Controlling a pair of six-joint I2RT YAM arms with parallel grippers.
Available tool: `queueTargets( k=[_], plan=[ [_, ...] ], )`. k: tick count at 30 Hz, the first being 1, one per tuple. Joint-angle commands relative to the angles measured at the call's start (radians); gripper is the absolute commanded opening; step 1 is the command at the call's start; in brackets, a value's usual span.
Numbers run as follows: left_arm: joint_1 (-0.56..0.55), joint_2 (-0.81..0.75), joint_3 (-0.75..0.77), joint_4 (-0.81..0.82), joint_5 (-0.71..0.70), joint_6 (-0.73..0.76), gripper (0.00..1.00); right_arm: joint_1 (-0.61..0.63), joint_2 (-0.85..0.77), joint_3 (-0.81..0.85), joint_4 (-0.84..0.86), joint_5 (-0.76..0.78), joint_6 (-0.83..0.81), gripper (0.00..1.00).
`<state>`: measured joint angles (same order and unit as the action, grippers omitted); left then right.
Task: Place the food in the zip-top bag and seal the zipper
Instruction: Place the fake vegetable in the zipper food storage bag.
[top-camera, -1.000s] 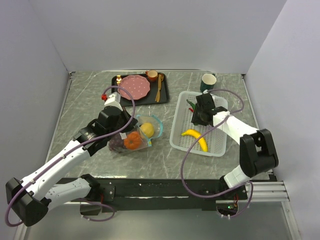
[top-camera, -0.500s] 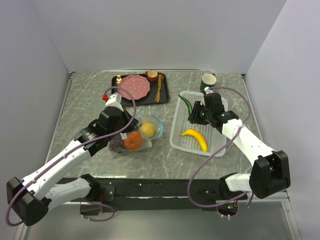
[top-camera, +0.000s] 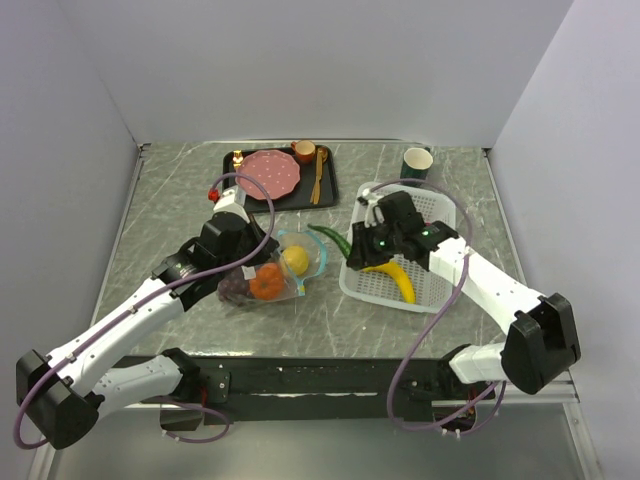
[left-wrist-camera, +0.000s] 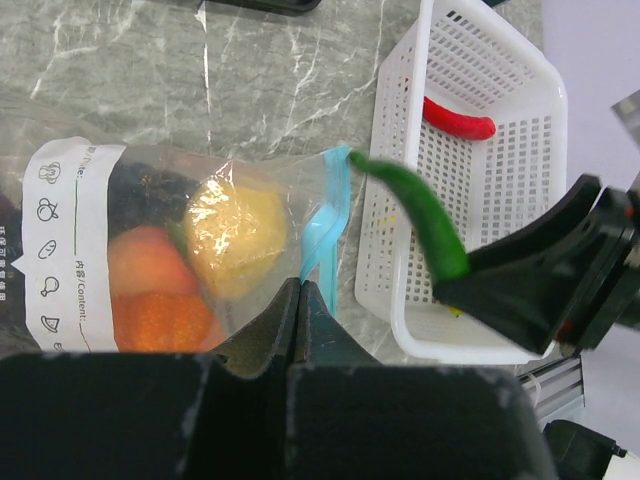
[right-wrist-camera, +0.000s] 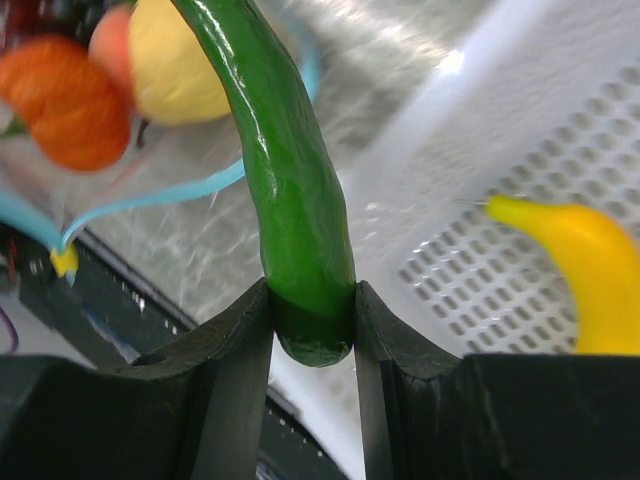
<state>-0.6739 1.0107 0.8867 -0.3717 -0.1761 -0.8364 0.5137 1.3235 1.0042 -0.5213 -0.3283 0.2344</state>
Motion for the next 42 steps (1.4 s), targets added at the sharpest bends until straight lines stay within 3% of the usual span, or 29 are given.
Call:
queueTargets(
  k=[1,9,23,26,36,42],
  plan=[
    [-0.001,-0.021,0.021,0.005,0.000,-0.010,0.01,0.057,0.008,0.043,-0.056,0.029,-0.052,0.31],
    [-0.003,-0.034,0.009,0.002,-0.005,-0.013,0.01,0.057,-0.018,0.042,-0.069,0.095,-0.047,0.30],
    [-0.003,-0.035,-0.002,0.017,-0.013,-0.024,0.01,0.059,-0.101,0.082,-0.157,0.045,-0.132,0.30],
    [-0.003,-0.037,0.000,0.022,-0.008,-0.023,0.01,0.078,-0.070,0.099,-0.160,-0.012,-0.129,0.30],
    [-0.001,-0.046,0.004,0.001,-0.020,-0.023,0.01,0.198,0.063,0.181,-0.124,0.015,-0.095,0.30],
    [-0.003,-0.052,0.000,0.007,-0.008,-0.013,0.01,0.206,0.152,0.253,-0.069,0.109,-0.052,0.30]
  ],
)
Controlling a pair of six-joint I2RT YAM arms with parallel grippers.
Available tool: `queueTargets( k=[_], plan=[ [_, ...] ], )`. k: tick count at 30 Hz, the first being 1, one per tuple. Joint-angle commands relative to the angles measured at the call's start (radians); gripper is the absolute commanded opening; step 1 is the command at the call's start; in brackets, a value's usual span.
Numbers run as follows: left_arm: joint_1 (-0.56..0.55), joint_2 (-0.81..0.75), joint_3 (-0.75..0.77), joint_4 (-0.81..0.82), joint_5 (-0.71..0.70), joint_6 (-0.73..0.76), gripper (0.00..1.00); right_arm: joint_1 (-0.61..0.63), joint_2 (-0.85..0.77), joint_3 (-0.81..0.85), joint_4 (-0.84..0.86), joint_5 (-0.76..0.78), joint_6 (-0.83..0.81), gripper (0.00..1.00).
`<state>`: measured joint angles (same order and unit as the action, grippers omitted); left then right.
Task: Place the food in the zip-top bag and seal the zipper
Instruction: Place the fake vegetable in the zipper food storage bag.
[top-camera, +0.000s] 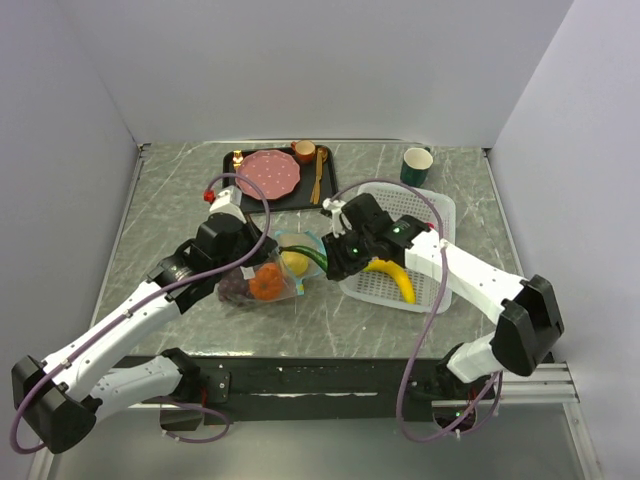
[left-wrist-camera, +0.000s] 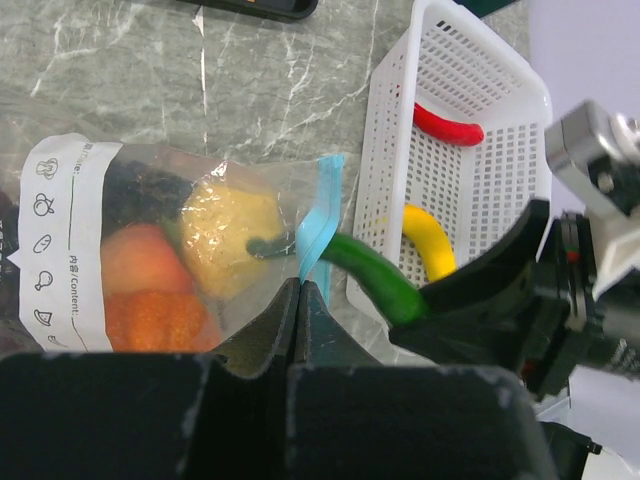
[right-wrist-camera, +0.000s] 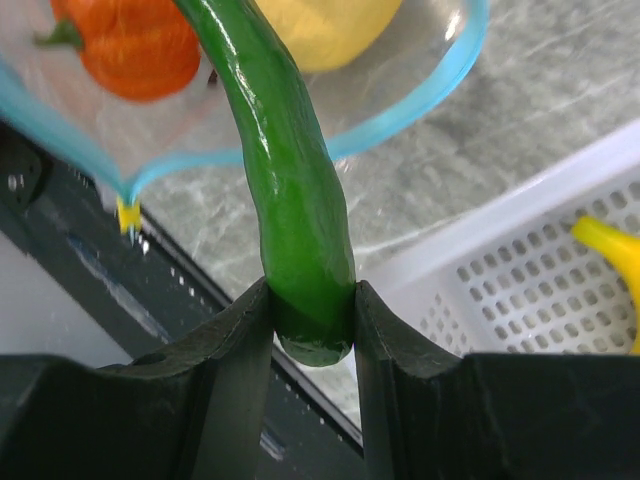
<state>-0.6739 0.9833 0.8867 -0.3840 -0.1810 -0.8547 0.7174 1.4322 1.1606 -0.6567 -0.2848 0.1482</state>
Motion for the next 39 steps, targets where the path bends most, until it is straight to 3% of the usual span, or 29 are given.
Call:
queueTargets(
  k=[1,9,30,39],
  plan=[
    [-0.001,-0.023,0.000,0.017,-0.003,0.006,0.01,0.002,0.081,0.118,0.057,0.070,0.040,0.31],
    [-0.003,-0.006,0.003,0.017,0.028,0.020,0.01,0.013,0.214,0.235,0.071,0.070,0.073,0.30],
    [-0.003,0.008,0.012,0.033,0.052,0.025,0.01,0.076,0.306,0.294,0.172,0.021,0.166,0.34],
    [-0.001,0.005,0.020,0.025,0.048,0.028,0.01,0.125,0.353,0.372,0.100,0.081,0.151,0.39]
  ],
)
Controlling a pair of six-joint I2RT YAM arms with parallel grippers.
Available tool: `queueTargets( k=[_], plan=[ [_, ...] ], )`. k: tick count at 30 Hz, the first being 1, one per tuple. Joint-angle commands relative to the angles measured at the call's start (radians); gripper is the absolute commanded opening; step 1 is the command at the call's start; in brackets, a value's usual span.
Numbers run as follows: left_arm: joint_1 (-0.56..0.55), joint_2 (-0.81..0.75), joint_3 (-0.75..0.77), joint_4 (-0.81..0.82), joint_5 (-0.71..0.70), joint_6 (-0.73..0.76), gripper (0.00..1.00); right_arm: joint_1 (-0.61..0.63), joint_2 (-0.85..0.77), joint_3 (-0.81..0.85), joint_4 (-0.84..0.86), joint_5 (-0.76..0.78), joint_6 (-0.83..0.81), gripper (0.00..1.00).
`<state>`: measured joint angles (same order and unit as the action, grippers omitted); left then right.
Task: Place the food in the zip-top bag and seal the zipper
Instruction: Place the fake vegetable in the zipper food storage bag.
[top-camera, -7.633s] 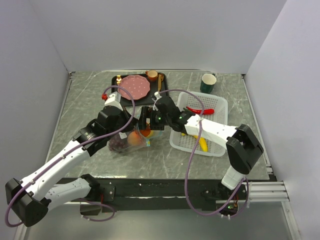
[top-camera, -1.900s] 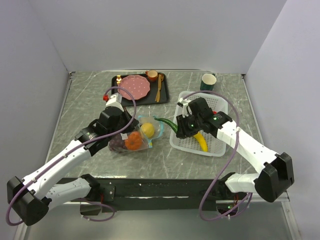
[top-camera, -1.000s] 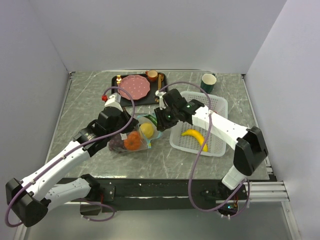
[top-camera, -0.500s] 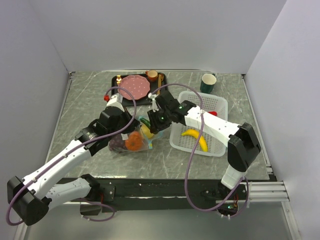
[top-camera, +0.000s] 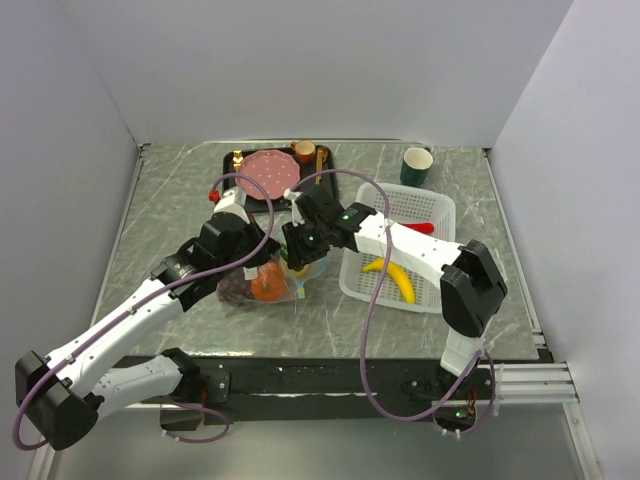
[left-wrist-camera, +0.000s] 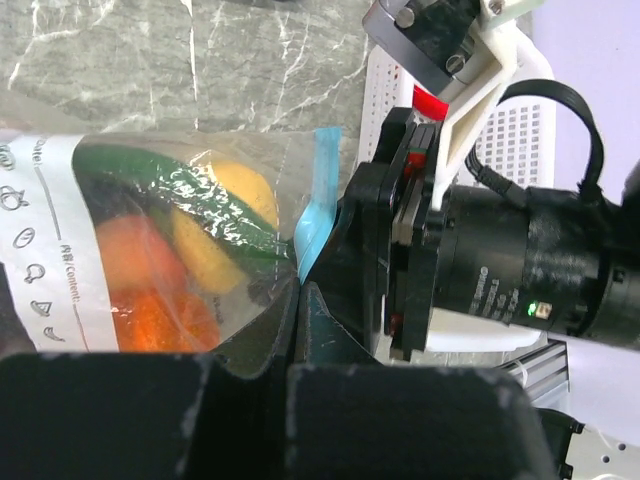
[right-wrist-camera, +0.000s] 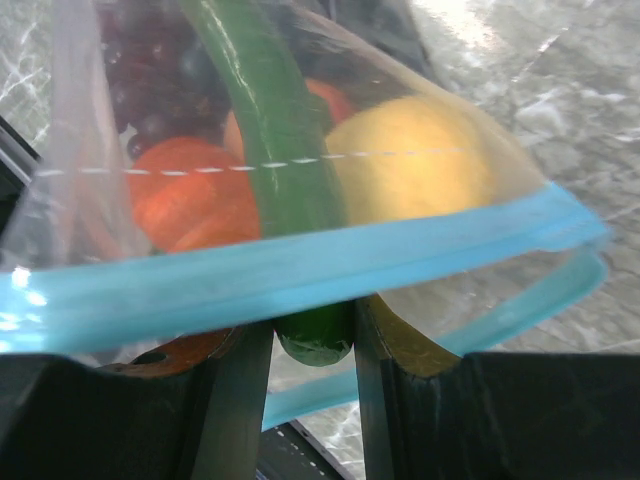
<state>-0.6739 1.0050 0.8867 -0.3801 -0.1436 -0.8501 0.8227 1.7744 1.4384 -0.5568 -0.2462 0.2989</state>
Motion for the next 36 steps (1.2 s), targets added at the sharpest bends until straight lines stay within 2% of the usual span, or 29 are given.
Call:
queueTargets(
  k=[1,14,19,27,32,33,36],
  plan=[
    [-0.003,-0.016,0.020,0.023,0.010,0.023,0.01,0.023,0.016,0.103,-0.018,0.056,0.003,0.39],
    [-0.001,-0.026,0.026,0.015,-0.016,0.020,0.01,0.038,0.034,0.094,0.023,0.041,0.031,0.50],
    [-0.003,-0.036,0.026,0.004,-0.028,0.020,0.01,0.039,0.002,0.050,0.032,0.114,0.039,0.54],
    [-0.001,-0.037,0.017,0.001,-0.033,0.019,0.01,-0.023,-0.147,-0.021,-0.035,0.398,0.052,0.57],
    [-0.003,-0.032,0.015,0.006,-0.036,0.022,0.01,-0.126,-0.340,-0.180,0.046,0.410,0.071,0.57],
    [-0.003,-0.031,0.017,0.004,-0.036,0.022,0.01,-0.143,-0.369,-0.229,0.078,0.407,0.084,0.64],
    [-0.003,-0.025,0.018,0.006,-0.031,0.020,0.01,-0.226,-0.446,-0.292,0.104,0.435,0.124,0.65]
  ],
)
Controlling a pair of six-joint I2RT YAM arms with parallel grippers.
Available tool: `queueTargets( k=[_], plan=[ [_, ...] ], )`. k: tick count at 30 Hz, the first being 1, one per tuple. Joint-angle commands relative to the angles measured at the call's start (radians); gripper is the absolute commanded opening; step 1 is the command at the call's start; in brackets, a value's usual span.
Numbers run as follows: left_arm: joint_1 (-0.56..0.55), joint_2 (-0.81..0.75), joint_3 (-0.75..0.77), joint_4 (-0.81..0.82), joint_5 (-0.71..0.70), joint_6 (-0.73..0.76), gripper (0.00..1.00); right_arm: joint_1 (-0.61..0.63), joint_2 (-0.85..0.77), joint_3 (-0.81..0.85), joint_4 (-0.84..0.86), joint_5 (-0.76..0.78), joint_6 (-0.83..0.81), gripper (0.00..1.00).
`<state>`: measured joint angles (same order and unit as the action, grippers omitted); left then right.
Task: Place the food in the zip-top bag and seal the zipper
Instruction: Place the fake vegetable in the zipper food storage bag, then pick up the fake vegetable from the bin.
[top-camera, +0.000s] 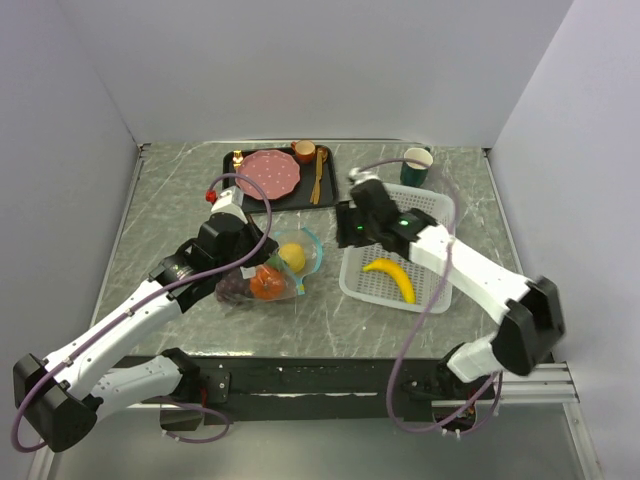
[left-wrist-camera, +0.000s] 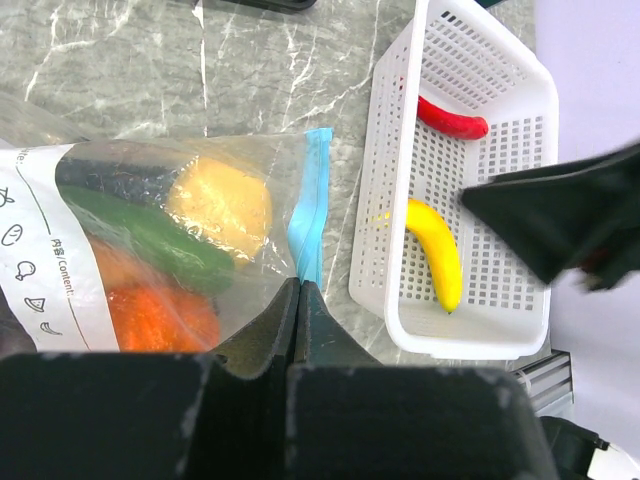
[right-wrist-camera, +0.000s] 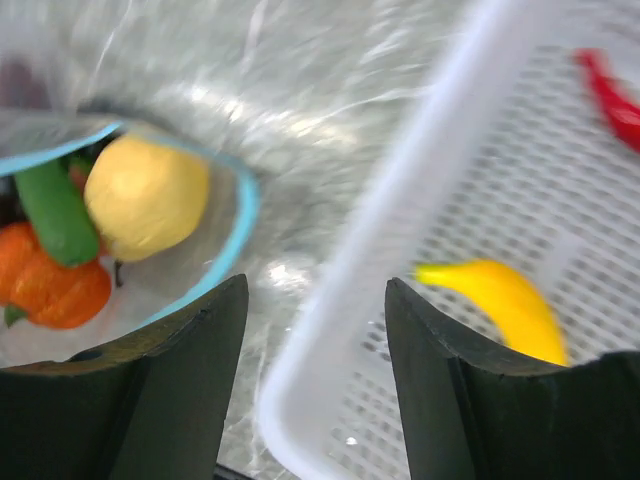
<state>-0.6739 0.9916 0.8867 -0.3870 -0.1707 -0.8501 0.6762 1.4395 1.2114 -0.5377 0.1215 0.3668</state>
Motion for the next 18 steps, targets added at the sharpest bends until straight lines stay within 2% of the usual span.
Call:
queueTargets(
  k=[1,7,12,16,18],
  plan=[
    [-0.001,-0.013,0.017,0.020,0.000,0.020,0.01,-0.099,-0.114,-0.073,0.085,0.079,0.061,0.65],
    [-0.003,-0.010,0.011,0.019,0.007,0.023,0.01,-0.251,-0.042,-0.046,-0.021,0.220,0.217,0.66],
    [-0.003,-0.022,0.000,0.023,0.010,0.016,0.01,-0.337,-0.039,-0.088,0.076,0.182,0.348,0.72],
    [-0.003,-0.031,-0.002,0.022,0.008,0.008,0.02,-0.352,0.027,-0.056,0.065,0.254,0.423,0.88],
    [-0.003,-0.044,-0.002,0.020,0.004,0.006,0.04,-0.372,0.047,-0.049,0.064,0.273,0.452,0.89]
  ],
)
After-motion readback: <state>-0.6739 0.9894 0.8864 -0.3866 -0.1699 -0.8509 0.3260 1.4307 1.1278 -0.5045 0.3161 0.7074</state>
